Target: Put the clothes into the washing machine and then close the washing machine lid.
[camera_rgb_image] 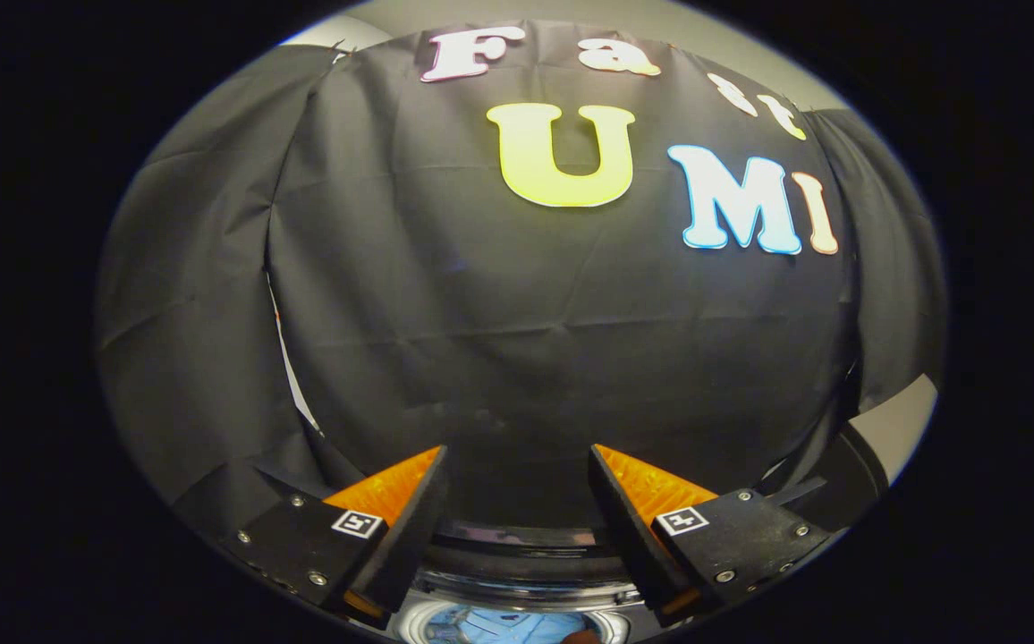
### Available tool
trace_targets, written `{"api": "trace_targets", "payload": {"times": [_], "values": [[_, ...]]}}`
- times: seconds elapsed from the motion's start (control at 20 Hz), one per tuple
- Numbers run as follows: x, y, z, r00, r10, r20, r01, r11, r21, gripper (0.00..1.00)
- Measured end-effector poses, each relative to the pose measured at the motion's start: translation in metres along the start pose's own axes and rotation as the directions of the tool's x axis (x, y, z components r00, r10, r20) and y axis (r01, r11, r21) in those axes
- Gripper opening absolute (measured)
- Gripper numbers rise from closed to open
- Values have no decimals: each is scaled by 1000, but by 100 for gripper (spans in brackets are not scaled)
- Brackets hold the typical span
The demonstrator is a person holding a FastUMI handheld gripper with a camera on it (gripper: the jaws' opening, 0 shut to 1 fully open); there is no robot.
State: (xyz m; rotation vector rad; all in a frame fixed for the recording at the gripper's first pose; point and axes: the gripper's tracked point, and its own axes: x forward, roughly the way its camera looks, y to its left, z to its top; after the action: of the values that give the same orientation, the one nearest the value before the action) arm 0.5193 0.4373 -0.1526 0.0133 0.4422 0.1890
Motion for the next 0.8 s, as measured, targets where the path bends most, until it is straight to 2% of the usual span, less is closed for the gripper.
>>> {"api": "trace_targets", "payload": {"times": [0.8], "values": [[-77, 13, -25, 996, 1, 94, 1, 1000, -21, 95]]}}
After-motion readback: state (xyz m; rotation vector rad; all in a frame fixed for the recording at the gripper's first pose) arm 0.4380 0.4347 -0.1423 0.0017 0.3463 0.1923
